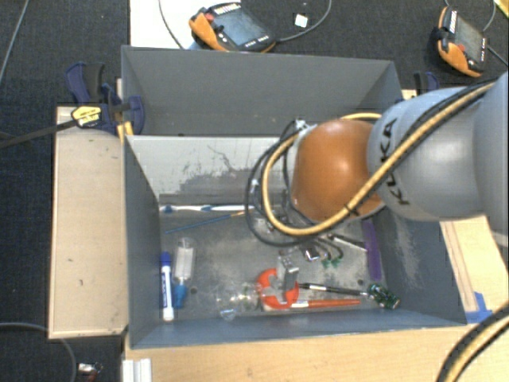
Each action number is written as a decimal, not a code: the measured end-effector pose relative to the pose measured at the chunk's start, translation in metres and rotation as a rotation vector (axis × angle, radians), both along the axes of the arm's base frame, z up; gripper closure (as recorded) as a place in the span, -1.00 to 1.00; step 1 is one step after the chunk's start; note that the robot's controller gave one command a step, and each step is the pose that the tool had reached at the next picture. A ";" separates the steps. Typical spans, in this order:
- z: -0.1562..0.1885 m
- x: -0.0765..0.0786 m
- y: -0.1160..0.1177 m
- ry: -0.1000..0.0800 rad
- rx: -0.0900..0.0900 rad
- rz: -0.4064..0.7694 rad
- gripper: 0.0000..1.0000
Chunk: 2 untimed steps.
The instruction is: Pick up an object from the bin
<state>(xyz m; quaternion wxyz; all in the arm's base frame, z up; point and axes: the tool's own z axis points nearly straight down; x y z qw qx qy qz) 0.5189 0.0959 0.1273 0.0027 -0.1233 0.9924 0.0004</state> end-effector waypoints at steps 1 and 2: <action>0.034 -0.036 -0.015 -0.006 0.000 0.095 -1.00; -0.004 -0.038 -0.018 0.007 -0.002 0.198 -1.00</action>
Offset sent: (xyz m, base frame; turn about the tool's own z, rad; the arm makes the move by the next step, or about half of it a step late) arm -0.0380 -0.0179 -0.0034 -0.1993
